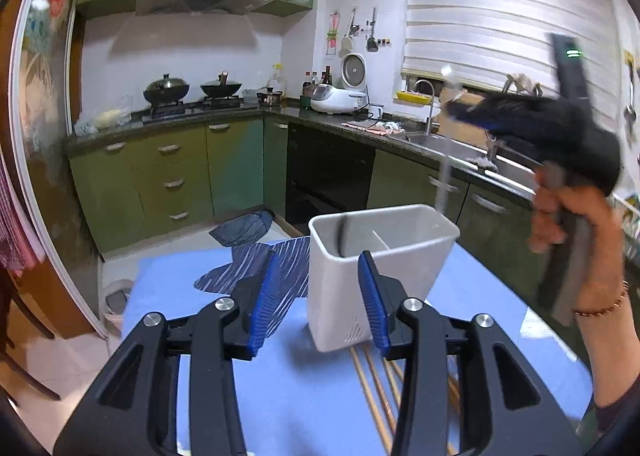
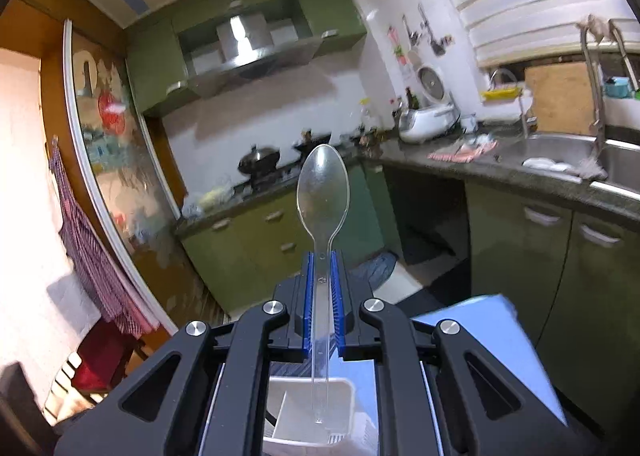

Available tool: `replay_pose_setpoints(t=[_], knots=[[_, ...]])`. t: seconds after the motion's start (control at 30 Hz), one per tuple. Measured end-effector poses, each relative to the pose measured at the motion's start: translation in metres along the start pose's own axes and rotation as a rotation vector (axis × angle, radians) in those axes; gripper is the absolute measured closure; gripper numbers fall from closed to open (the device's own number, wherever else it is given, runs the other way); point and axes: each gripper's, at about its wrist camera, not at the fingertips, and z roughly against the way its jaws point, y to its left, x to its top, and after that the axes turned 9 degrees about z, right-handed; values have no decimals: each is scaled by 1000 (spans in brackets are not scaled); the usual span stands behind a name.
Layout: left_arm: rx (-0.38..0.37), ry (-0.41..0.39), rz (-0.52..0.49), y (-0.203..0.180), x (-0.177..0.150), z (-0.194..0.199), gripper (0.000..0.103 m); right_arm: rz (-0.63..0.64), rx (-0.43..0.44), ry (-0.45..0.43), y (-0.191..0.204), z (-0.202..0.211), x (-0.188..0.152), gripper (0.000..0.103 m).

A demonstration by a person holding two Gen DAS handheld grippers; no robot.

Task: Organize utensils
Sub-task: 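Drop the fork into the white holder with the left tool while the right carries the spoon over, then open the right tool to drop the clear spoon into the holder, then grasp one wooden chopstick with the left tool and lift it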

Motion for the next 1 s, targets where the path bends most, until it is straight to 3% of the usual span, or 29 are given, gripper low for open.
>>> replay_pose_setpoints(t=[0.37,0.47,0.6,0.73,0.87,0.9,0.97,1.0], knots=[[-30,83,-2,-2,-19,1,64,100,0,56,11,16,-78,93],[-26,128,-7,-5,-26,-4,64,127,-7,72,13,21,-87,81],[-7,220,-14,-12,-37,-14,64,169,-21,75,15,38,-95,72],[36,352,-8,-18,-55,-32,64,191,-41,73,13,60,-97,72],[75,501,8,-20,-72,-57,64,181,-55,157,2,81,-112,72],[81,529,10,-21,-75,-62,66,178,-55,197,-3,84,-119,72],[78,608,24,-21,-83,-75,84,168,-49,258,-12,90,-133,72],[78,635,30,-22,-86,-80,84,168,-53,276,-16,92,-138,72]])
